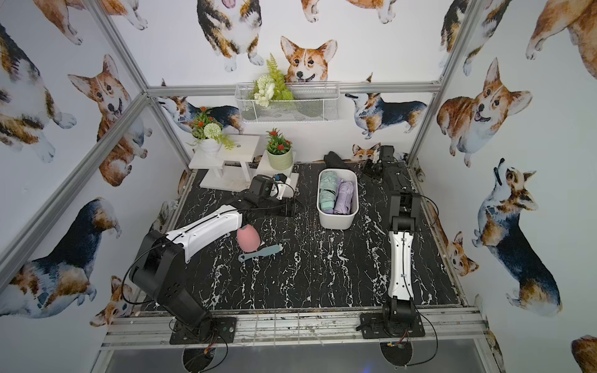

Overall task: Put the umbrella into the storage box
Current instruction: Move the umbrella to the center of the board.

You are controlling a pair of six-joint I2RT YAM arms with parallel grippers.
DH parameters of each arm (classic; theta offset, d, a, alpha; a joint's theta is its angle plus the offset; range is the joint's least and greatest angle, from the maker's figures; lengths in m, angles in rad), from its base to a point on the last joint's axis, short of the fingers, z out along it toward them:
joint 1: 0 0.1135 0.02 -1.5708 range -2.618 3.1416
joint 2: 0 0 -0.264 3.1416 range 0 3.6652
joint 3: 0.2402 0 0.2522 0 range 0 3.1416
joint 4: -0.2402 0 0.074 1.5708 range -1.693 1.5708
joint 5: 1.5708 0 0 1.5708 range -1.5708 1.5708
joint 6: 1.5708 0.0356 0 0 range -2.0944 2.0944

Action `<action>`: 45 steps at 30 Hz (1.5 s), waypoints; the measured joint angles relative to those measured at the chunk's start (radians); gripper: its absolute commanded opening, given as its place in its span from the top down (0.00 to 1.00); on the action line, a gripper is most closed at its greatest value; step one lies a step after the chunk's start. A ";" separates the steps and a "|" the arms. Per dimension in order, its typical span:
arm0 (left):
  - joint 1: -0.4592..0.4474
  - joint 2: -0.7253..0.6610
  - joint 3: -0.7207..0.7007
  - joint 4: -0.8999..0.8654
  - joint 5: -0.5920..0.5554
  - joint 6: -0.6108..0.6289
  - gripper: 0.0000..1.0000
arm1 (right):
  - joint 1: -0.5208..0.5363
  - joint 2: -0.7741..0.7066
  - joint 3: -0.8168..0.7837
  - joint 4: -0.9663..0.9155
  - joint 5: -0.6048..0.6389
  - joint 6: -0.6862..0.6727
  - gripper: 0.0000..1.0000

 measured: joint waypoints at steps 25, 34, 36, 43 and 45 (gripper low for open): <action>0.015 0.019 -0.039 0.058 0.018 -0.018 0.24 | 0.039 0.048 0.060 -0.092 0.131 -0.047 0.89; 0.024 -0.003 -0.076 0.079 0.026 -0.018 0.24 | 0.052 0.027 0.048 -0.138 0.180 -0.061 1.00; 0.026 -0.014 -0.093 0.089 0.027 -0.024 0.24 | 0.052 0.011 0.033 -0.157 0.180 -0.057 1.00; 0.027 -0.116 -0.174 0.113 0.026 -0.047 0.24 | 0.036 -0.208 -0.299 -0.124 0.179 -0.045 1.00; 0.027 -0.139 -0.194 0.116 0.026 -0.056 0.24 | 0.019 -0.303 -0.460 -0.076 0.179 -0.039 1.00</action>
